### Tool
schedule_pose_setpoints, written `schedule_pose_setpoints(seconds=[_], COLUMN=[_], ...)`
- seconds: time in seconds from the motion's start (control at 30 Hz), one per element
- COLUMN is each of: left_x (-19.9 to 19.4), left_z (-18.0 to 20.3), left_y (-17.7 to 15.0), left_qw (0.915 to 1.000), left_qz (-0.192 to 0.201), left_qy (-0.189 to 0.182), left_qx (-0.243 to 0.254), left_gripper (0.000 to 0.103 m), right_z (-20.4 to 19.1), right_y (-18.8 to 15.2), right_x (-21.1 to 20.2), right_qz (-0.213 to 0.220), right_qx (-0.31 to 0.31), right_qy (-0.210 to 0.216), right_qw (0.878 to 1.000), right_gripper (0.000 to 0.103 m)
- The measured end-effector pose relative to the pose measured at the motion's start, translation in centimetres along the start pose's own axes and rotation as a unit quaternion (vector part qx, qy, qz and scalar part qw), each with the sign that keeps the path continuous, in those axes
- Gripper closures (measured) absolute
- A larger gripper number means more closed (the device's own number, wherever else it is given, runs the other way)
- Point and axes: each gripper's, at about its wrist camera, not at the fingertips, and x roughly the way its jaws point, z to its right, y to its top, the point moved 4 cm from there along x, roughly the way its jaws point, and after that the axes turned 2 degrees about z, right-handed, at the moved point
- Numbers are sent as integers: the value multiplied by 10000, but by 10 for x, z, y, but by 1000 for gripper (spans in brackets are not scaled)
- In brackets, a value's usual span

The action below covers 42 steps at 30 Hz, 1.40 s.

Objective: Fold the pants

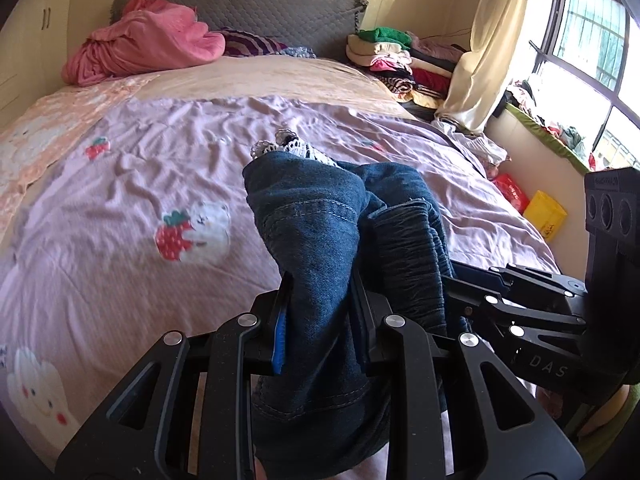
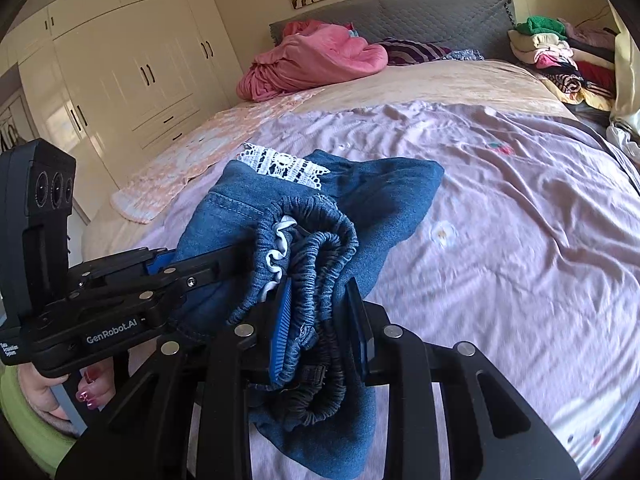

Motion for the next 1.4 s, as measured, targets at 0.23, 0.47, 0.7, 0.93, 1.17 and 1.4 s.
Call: schedule_pose_setpoints(seconds=[0.23, 0.47, 0.7, 0.93, 1.17, 1.4], left_x=[16, 30, 46, 61, 67, 68], left_z=[-12, -21, -30, -46, -58, -63], left_y=[12, 17, 14, -1, -14, -22], left_qw=[10000, 9999, 9998, 9989, 9978, 9970], left_qz=[9, 0, -111, -298, -380, -429], left_qy=[34, 58, 70, 180, 275, 272], left_qx=[-68, -91, -150, -316, -476, -587], left_gripper=[85, 85, 85, 85, 79, 73], right_z=[5, 12, 24, 39, 51, 59], right_y=[13, 19, 17, 3, -6, -13], right_x=[21, 37, 58, 76, 82, 81], right_qz=[-94, -166, -324, -552, -624, -630], right_qx=[13, 77, 181, 397, 574, 726], right_qy=[-31, -76, -142, -261, -403, -540], right_qw=[9999, 9998, 9992, 9973, 9956, 9939], right_gripper=[78, 78, 78, 78, 67, 54])
